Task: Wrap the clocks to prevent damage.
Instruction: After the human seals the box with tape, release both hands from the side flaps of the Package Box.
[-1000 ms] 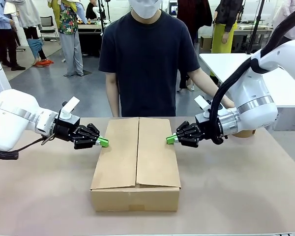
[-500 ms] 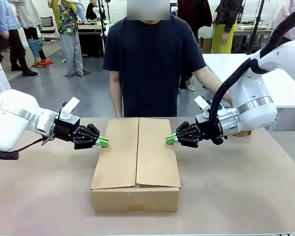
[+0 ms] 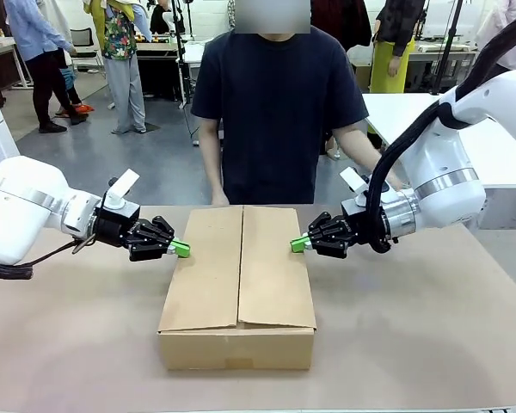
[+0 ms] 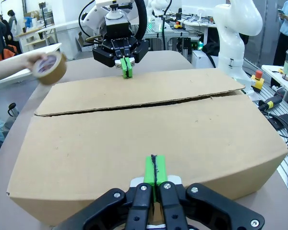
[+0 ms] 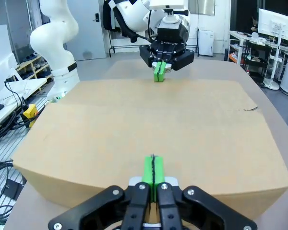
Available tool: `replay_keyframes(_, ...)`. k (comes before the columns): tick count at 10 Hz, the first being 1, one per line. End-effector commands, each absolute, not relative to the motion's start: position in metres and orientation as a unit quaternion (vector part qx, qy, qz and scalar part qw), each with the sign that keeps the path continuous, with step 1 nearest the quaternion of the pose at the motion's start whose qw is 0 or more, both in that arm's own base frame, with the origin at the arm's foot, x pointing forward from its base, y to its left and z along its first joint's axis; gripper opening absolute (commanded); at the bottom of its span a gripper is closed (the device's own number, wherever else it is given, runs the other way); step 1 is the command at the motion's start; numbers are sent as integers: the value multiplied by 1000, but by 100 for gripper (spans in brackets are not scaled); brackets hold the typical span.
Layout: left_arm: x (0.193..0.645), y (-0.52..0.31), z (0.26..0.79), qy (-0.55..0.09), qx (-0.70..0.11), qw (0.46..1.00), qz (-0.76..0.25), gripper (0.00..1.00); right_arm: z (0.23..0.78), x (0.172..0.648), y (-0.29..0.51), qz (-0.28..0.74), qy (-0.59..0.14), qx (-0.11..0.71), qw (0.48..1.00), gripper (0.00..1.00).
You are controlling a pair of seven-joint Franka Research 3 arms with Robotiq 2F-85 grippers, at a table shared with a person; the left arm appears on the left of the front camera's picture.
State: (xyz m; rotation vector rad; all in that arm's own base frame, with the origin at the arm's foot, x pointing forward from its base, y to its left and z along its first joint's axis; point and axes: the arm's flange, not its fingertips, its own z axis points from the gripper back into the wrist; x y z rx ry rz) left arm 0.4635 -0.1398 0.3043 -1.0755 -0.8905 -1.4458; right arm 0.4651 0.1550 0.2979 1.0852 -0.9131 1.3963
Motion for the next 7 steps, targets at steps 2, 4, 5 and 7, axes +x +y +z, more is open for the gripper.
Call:
replay_keyframes(2, 463, -141, 300, -375, -450, 541, -604, 0, 293, 461, 159, 583, -388, 451, 553, 1)
replay_keyframes(4, 463, -141, 300, -375, -450, 541, -604, 0, 293, 461, 159, 583, -388, 451, 553, 1)
replay_keyframes(5, 463, -141, 300, -375, -450, 541, -604, 0, 293, 461, 159, 583, -388, 451, 553, 1)
replay_keyframes(7, 463, -141, 300, -375, -450, 541, -604, 0, 293, 461, 159, 583, -388, 451, 553, 1)
